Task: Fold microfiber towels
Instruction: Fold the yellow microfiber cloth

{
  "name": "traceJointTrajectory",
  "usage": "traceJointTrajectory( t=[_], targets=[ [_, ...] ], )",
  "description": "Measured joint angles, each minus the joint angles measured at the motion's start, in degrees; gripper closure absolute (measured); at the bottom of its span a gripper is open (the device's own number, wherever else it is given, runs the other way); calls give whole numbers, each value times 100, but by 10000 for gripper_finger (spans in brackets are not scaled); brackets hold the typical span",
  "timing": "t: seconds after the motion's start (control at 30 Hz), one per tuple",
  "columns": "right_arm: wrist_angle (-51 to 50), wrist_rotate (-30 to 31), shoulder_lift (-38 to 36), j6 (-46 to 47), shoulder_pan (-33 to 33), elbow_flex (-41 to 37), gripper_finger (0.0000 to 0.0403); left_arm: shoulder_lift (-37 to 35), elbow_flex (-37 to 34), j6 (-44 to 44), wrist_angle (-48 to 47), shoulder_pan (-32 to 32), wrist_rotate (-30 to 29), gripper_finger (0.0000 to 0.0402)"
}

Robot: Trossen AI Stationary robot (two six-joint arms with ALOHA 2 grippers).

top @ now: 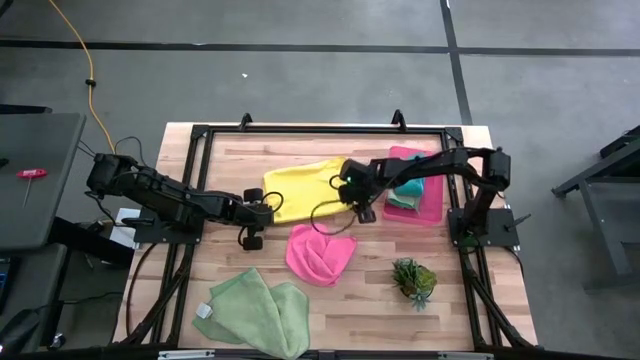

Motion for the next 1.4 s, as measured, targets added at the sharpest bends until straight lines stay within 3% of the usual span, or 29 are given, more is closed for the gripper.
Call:
traceJointTrajectory(
  t=[0.17,0.43,0.6,0.87,1.0,1.2,1.33,1.4],
  targets=[
    [15,406,13,-286,179,0,233,-2,-2,-61,-33,1,-33,397],
    [-261,431,13,-301,419,0,233,-2,-4,-175,-39,2,-39,399],
    [-201,873,78,-387,529,0,233,-2,-7,-269,-41,2,-39,400],
    [-275,1176,308,7,560,24,237,0,-7,-269,-55,4,-17,401],
    [-278,1373,293,179,657,12,273,0,-7,-258,-62,7,-15,401],
    [-360,1421,300,856,789,9,388,0,-9,-630,-100,11,126,401],
    [-410,1387,283,1587,869,8,388,-5,-9,-1383,-127,-9,507,401],
    [-473,947,231,2017,871,3,396,-73,-7,-1714,-142,-17,978,401]
  ],
)
